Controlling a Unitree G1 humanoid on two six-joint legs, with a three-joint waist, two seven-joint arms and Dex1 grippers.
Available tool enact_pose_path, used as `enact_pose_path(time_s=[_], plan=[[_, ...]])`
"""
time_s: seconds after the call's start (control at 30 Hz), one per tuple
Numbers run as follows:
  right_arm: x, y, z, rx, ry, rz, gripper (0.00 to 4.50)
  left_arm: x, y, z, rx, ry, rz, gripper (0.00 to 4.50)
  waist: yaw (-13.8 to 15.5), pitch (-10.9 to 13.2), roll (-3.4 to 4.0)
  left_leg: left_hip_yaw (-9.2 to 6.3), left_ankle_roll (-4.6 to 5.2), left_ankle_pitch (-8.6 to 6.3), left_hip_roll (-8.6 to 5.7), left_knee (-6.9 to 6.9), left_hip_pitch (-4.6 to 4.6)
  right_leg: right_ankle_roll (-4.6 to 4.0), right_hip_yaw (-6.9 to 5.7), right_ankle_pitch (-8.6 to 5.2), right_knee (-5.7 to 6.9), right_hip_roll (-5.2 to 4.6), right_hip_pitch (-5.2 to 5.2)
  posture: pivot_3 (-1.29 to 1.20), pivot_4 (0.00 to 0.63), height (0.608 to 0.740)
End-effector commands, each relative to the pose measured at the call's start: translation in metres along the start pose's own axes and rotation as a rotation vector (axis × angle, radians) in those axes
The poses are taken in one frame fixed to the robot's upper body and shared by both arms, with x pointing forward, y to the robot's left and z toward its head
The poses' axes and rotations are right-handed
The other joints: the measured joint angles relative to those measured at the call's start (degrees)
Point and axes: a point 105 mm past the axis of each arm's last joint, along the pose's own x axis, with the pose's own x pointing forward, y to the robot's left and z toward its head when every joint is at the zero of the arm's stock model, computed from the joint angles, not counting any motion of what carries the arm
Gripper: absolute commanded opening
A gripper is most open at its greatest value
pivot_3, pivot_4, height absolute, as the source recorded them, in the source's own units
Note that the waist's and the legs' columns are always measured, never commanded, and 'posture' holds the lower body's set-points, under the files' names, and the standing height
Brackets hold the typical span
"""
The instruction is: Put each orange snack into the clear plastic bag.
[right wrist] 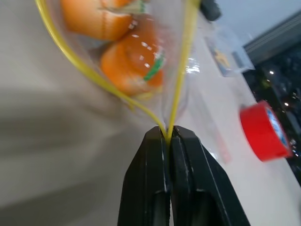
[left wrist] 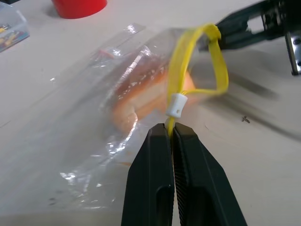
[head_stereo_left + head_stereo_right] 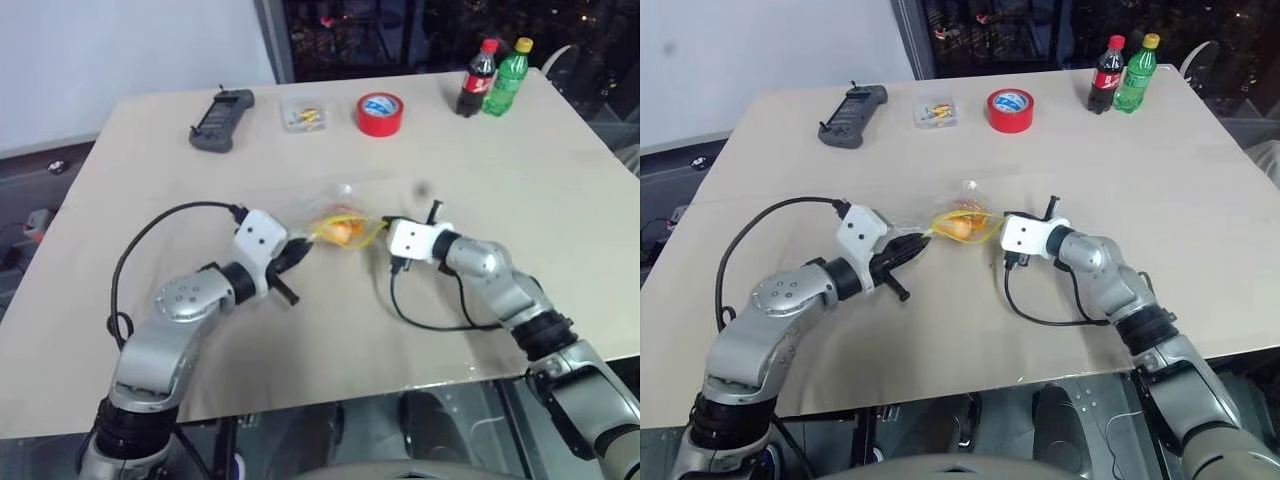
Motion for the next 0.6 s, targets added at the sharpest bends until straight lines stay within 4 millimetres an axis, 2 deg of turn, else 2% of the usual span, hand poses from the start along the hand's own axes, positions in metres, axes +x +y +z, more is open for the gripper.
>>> enact_pose_path(time_s=[0.03, 0.1, 0.17, 0.23, 0.3, 0.4, 0.47, 0.57, 0.6], plan=[[-0.011, -0.071, 0.007, -0.093, -0.001, -0.200, 0.05, 0.013, 0.034, 0.035, 0.106, -0.110, 0.090, 0.00, 0.2, 0.0, -0.04, -0.02, 0.00, 0.00, -0.01, 0.01, -0.01, 0.00, -0.02, 0.00, 0.01, 0.00, 0.00, 0.00, 0.150, 0.740], [-0.020, -0.102, 0.007, -0.151, 0.024, -0.267, 0.05, 0.024, 0.060, 0.058, 0.172, -0.173, 0.174, 0.00, 0.7, 0.2, -0.11, -0.04, 0.01, 0.00, -0.02, 0.09, 0.00, -0.06, -0.06, 0.05, 0.06, 0.02, 0.02, 0.00, 0.150, 0.740], [-0.032, -0.128, 0.007, -0.191, 0.046, -0.320, 0.05, 0.030, 0.071, 0.077, 0.242, -0.230, 0.194, 0.00, 1.0, 0.3, -0.23, 0.00, 0.00, 0.02, -0.05, 0.14, -0.08, -0.17, -0.16, 0.17, 0.01, 0.09, 0.01, 0.00, 0.150, 0.740], [-0.045, -0.142, 0.007, -0.219, 0.068, -0.339, 0.05, 0.033, 0.074, 0.086, 0.303, -0.272, 0.195, 0.00, 1.0, 0.3, -0.25, 0.00, -0.18, 0.11, 0.05, 0.13, -0.08, -0.18, -0.15, 0.19, -0.14, 0.14, 0.04, 0.00, 0.150, 0.740], [-0.053, -0.145, 0.006, -0.233, 0.080, -0.338, 0.05, 0.034, 0.075, 0.088, 0.323, -0.296, 0.194, 0.00, 0.9, 0.2, -0.28, 0.00, -0.18, 0.09, 0.13, 0.00, -0.08, -0.19, -0.10, 0.19, -0.29, 0.14, 0.02, 0.00, 0.150, 0.740], [-0.070, -0.127, 0.002, -0.232, 0.095, -0.287, 0.05, 0.032, 0.058, 0.078, 0.408, -0.328, 0.184, 0.00, 0.7, 0.2, -0.28, 0.00, -0.14, 0.06, 0.25, -0.42, -0.23, -0.19, -0.07, 0.20, -0.79, 0.16, -0.12, 0.00, 0.150, 0.740], [-0.079, -0.101, -0.006, -0.199, 0.120, -0.228, 0.05, 0.030, 0.039, 0.062, 0.447, -0.323, 0.149, 0.00, 0.5, 0.2, -0.27, 0.07, -0.07, 0.02, 0.26, -0.49, -0.32, -0.19, -0.02, 0.20, -0.84, 0.15, -0.24, 0.00, 0.150, 0.740], [-0.091, -0.052, -0.020, -0.122, 0.165, -0.127, 0.05, 0.026, 0.012, 0.034, 0.430, -0.282, 0.099, 0.00, 0.2, 0.2, -0.27, 0.20, 0.00, -0.02, 0.26, -0.44, -0.73, -0.19, 0.07, 0.20, -0.81, 0.13, -0.65, 0.00, 0.150, 0.740], [-0.096, -0.037, -0.022, -0.083, 0.177, -0.104, 0.58, 0.024, 0.004, 0.026, 0.430, -0.266, 0.083, 0.00, 0.1, 0.2, -0.27, 0.19, 0.00, -0.02, 0.26, -0.31, -1.01, -0.19, 0.07, 0.21, -0.75, 0.13, -0.92, 0.00, 0.150, 0.740]])
